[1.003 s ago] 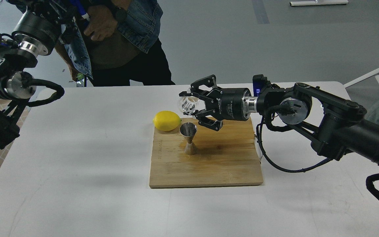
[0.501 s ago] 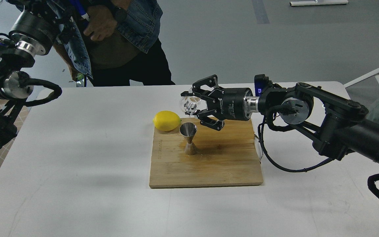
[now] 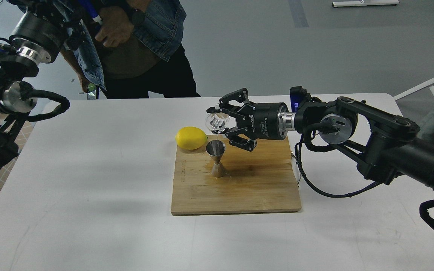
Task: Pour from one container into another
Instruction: 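Rotate the right gripper further, tipping the glass mouth down over the jigger, then hold the tipped glass over the jigger with the right gripper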
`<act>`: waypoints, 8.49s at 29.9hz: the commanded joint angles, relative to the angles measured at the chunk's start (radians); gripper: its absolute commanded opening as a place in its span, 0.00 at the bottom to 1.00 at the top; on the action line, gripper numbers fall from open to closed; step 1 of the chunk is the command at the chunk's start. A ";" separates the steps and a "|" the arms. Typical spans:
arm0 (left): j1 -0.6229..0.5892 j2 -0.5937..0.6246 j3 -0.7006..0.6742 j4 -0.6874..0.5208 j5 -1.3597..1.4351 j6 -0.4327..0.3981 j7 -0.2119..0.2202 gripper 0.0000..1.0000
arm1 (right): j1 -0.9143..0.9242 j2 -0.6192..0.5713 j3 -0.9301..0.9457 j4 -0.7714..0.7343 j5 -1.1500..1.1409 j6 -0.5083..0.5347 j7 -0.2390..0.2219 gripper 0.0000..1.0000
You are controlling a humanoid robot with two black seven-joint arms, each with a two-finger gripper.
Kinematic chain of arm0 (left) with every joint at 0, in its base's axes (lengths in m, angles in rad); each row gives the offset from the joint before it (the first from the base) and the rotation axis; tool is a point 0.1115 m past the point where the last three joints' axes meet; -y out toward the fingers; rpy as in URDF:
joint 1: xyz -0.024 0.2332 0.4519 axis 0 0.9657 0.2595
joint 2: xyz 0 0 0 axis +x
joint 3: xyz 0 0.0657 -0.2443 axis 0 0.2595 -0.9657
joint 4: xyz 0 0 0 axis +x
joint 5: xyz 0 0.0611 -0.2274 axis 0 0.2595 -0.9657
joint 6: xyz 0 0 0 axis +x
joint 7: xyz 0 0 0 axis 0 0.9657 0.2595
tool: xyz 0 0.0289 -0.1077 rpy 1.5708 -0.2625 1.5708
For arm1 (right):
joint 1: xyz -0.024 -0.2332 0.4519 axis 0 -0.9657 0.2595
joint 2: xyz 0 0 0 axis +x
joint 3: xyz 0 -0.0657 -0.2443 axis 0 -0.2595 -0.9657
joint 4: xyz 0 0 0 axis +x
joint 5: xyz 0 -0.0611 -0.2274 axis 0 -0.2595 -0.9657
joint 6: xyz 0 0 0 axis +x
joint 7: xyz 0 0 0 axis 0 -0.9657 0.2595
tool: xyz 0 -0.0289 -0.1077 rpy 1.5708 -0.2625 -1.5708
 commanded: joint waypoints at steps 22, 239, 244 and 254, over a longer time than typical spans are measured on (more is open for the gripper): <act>-0.001 -0.001 0.000 0.000 0.000 0.001 0.002 0.98 | 0.019 0.002 -0.003 0.003 -0.081 0.000 0.009 0.43; -0.041 0.000 0.003 0.006 -0.001 0.004 0.023 0.98 | 0.180 -0.006 -0.164 0.029 -0.351 0.107 0.081 0.43; -0.047 0.000 0.003 0.006 -0.001 0.004 0.023 0.98 | 0.180 -0.008 -0.163 0.026 -0.349 0.107 0.081 0.43; -0.047 -0.003 0.003 0.012 -0.001 0.004 0.025 0.98 | 0.176 -0.008 -0.156 0.014 -0.325 0.126 0.081 0.43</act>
